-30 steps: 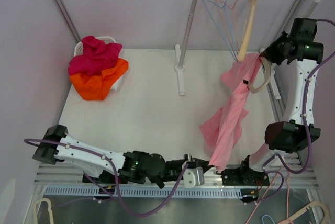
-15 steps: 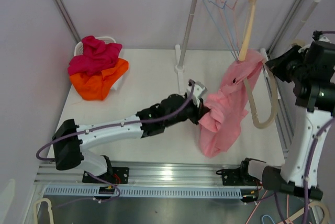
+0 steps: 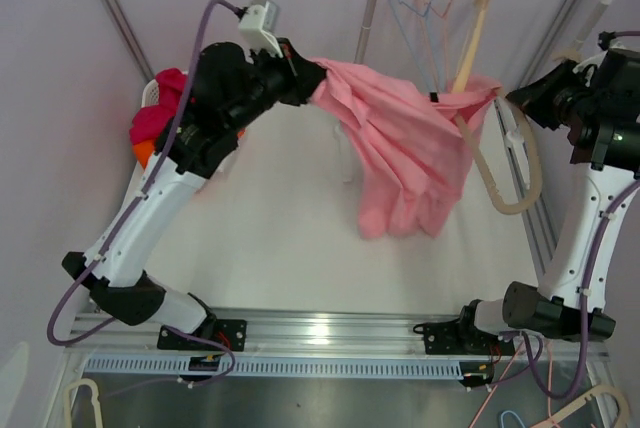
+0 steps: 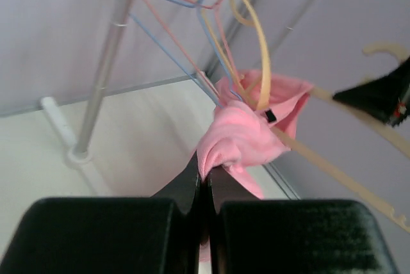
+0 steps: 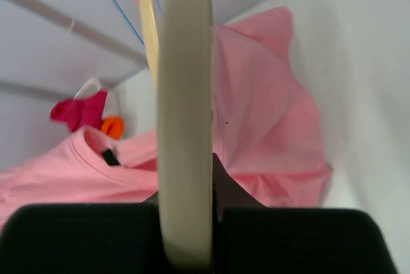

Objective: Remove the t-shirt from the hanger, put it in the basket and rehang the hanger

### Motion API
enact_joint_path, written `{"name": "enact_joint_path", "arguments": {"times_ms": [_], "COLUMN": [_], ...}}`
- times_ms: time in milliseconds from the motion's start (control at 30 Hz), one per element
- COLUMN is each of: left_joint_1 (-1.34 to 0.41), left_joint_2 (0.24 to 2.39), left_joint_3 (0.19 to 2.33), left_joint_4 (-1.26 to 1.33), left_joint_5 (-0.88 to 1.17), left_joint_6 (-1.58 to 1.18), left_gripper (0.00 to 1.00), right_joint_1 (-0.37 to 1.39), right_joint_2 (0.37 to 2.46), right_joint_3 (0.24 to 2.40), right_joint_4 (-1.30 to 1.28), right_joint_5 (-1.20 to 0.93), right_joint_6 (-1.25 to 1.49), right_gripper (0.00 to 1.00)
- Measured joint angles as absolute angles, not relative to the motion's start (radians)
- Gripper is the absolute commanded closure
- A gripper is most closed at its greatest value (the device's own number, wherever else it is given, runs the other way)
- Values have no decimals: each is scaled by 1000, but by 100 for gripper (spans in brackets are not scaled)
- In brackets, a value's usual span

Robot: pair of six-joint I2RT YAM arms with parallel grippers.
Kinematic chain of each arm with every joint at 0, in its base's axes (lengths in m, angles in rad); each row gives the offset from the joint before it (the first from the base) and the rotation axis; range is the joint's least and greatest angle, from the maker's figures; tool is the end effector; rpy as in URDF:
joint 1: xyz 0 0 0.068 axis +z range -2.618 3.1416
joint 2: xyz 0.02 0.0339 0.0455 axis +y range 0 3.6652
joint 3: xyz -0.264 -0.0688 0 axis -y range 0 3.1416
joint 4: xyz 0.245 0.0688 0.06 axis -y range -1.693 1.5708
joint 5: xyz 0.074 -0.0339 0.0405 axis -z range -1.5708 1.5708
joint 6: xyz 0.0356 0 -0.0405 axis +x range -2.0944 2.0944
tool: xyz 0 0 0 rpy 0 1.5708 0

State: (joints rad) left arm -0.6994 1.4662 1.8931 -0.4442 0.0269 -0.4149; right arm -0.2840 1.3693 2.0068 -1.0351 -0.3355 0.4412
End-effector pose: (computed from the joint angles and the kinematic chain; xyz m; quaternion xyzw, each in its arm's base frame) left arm 0.2291 -0.1940 0.5302 0.1104 0.7046 -0.3788 0.5898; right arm 0.2217 -0.0525 0.5245 0.2049 0.8005 0.1815 0.5332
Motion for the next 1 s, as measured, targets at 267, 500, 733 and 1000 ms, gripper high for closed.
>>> {"name": "enact_joint_path", "arguments": {"times_ms": [267,500,733,1000], "left_joint_1": [-632,-586,-507,-463], "left_joint_2": [1382,1357,1335,1368], "left_joint_3": [1708,1610,1696,1961], "left_joint_4": [-494,-531,-600,-492], "left_joint_5": [30,22,30,404], "left_joint_6": [-417,-418,-405,-385], "left_gripper": [99,99,99,99], "right_joint_1": [-263,-173,-171,-171], "right_joint_2": [1198,1062,1058,1086], "right_joint_3": [1639,1665,1742,1754], "right_joint_4": [-998,-952,-1001,-1037], "right_joint_5": [-714,-853,-611,-258], "right_joint_6": [544,591,511,463], "right_gripper": [100,100,100,100]}}
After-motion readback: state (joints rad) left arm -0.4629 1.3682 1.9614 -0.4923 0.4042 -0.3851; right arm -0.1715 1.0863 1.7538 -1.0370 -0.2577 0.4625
